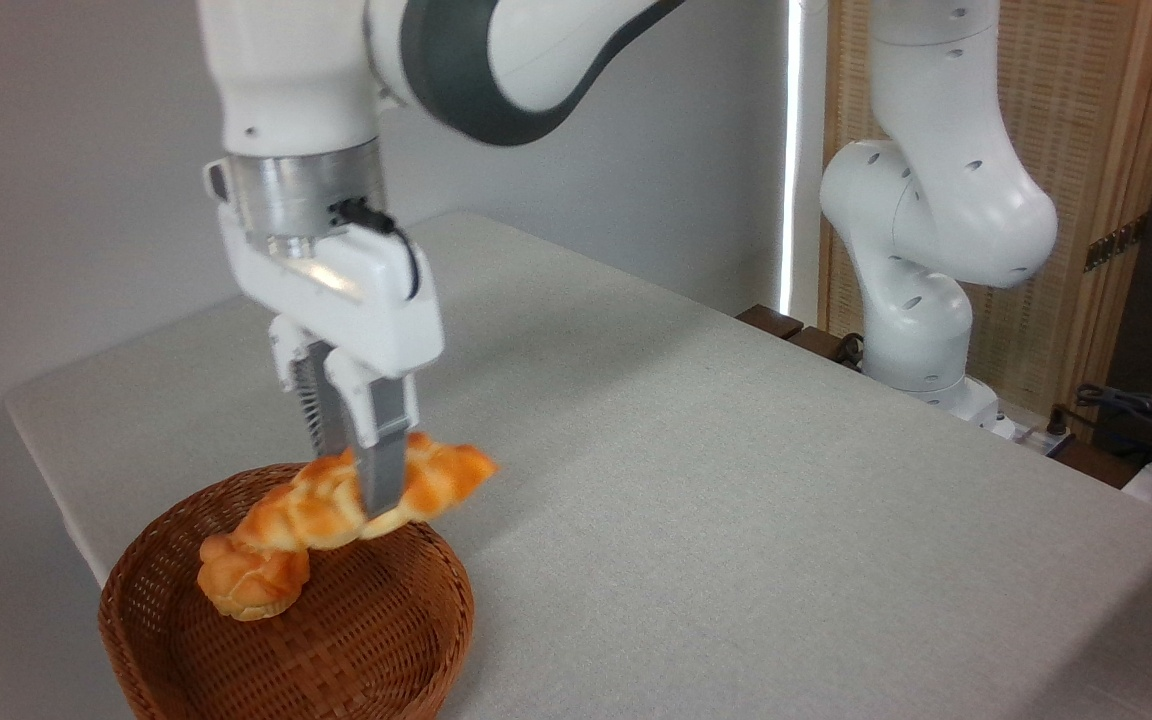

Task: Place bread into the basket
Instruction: 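Carry the braided loaf over the wicker basket and lower it in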

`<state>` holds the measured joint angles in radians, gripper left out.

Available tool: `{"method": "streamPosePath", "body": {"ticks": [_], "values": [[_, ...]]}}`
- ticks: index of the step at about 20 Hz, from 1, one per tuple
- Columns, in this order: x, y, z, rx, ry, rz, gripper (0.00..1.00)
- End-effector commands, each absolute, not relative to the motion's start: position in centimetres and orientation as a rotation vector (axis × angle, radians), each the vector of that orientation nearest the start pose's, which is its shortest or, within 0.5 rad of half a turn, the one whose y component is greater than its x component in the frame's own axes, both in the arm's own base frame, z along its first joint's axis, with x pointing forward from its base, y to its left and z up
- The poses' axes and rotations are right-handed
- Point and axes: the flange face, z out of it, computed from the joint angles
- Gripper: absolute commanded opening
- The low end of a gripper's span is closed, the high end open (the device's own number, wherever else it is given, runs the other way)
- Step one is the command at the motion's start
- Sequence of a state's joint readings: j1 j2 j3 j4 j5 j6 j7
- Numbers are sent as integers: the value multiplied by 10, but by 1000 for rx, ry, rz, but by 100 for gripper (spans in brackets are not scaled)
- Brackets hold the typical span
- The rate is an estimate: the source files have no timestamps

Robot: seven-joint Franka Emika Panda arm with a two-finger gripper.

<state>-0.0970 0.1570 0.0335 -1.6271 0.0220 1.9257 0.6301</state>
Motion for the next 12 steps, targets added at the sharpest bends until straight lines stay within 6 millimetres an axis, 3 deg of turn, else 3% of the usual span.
{"method": "streamPosePath", "body": {"ticks": [1, 2, 3, 4, 5, 12], "values": [[657, -53, 524, -2862, 1045, -315, 50], [663, -59, 516, -2849, 1060, -334, 50], [665, -64, 512, -2838, 1072, -351, 62], [665, -63, 509, -2833, 1075, -339, 87], [665, -63, 508, -2813, 1080, -333, 97], [667, -62, 508, -2790, 1084, -332, 100]]}}
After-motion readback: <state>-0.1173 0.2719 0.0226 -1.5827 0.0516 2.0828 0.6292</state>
